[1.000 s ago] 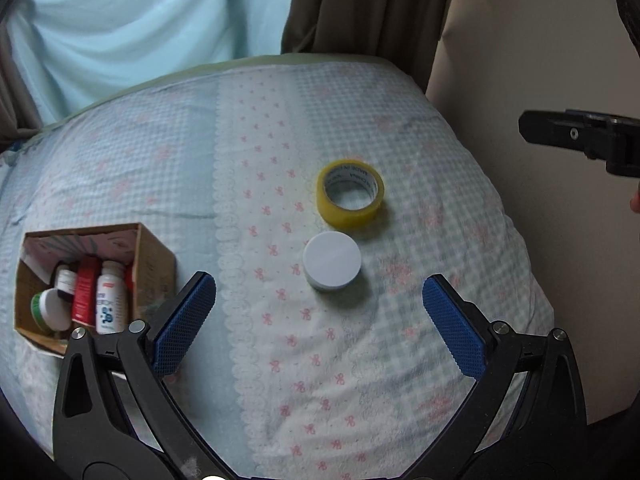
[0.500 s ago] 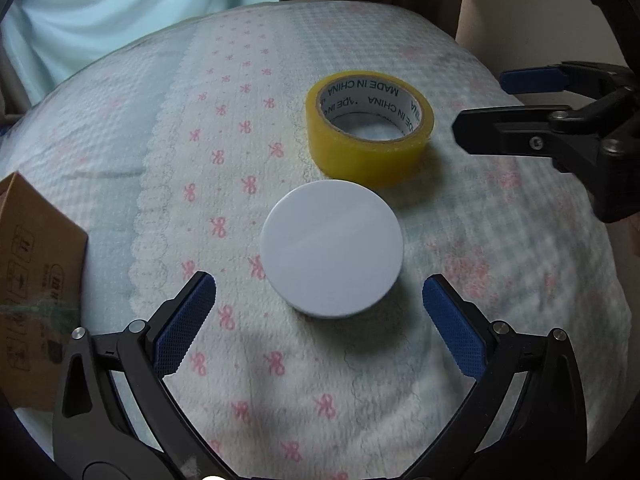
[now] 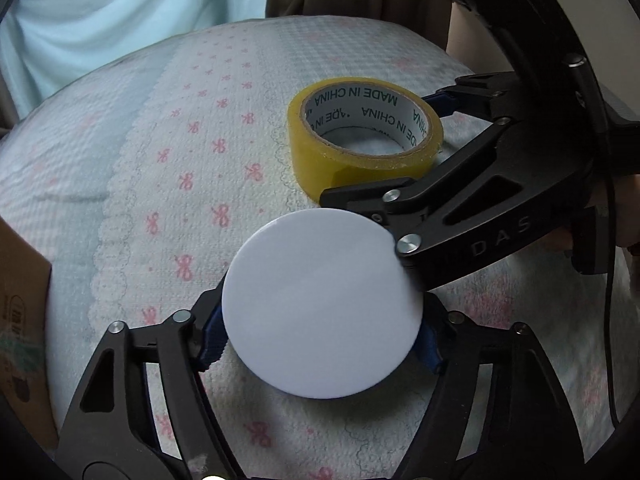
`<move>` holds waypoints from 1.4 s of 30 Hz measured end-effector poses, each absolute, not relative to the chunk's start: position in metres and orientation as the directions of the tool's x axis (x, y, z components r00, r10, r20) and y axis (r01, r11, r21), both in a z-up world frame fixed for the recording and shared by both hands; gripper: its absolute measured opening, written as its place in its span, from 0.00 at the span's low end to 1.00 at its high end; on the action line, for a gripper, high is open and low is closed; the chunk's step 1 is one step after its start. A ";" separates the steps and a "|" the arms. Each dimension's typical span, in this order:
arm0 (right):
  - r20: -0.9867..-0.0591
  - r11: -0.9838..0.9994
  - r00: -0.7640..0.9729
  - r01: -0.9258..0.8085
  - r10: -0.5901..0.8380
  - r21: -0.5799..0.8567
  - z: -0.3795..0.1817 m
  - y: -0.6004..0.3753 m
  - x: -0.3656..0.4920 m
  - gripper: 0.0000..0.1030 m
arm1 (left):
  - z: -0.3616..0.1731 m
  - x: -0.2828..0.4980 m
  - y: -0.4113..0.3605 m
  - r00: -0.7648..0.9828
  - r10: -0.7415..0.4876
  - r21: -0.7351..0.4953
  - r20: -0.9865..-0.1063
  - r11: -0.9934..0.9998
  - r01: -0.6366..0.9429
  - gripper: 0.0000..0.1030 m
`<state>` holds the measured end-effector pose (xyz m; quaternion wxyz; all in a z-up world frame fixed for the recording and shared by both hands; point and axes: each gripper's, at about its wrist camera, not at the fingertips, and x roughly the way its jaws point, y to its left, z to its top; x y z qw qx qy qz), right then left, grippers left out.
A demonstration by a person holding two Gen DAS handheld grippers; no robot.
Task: Organize rigid objects
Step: 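Grasp the white-lidded jar with left tool while right tool grasps the yellow tape roll, then carry the white jar and tape roll over the cardboard box with both tools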
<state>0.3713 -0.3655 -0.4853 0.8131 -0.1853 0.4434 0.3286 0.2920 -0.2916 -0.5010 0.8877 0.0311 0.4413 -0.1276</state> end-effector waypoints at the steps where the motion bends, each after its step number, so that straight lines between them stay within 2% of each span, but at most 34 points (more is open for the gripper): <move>1: -0.839 0.714 0.391 -0.700 0.379 -0.004 -0.485 -0.365 0.372 0.98 | -0.501 0.292 -0.292 0.580 -0.197 -0.053 -0.790 0.965 0.256 0.66; 3: -0.835 0.725 0.396 -0.689 0.382 0.005 -0.484 -0.367 0.375 0.95 | -0.501 0.292 -0.291 0.577 -0.205 -0.067 -0.791 0.965 0.252 0.66; 13: -0.830 0.746 0.404 -0.666 0.384 0.021 -0.480 -0.367 0.374 0.94 | -0.495 0.293 -0.287 0.559 -0.220 -0.091 -0.799 0.964 0.249 0.66; 21: -0.815 0.786 0.445 -0.618 0.371 0.020 -0.447 -0.375 0.364 0.94 | -0.464 0.284 -0.279 0.578 -0.217 -0.091 -0.786 0.967 0.240 0.66; 33: -0.768 0.853 0.540 -0.522 0.345 0.016 -0.303 -0.370 0.306 0.94 | -0.325 0.255 -0.243 0.677 -0.227 -0.114 -0.700 0.972 0.207 0.66; 42: -0.759 0.919 0.587 -0.393 0.281 0.035 -0.191 -0.342 0.247 0.94 | -0.211 0.215 -0.181 0.717 -0.199 -0.145 -0.668 0.980 0.137 0.66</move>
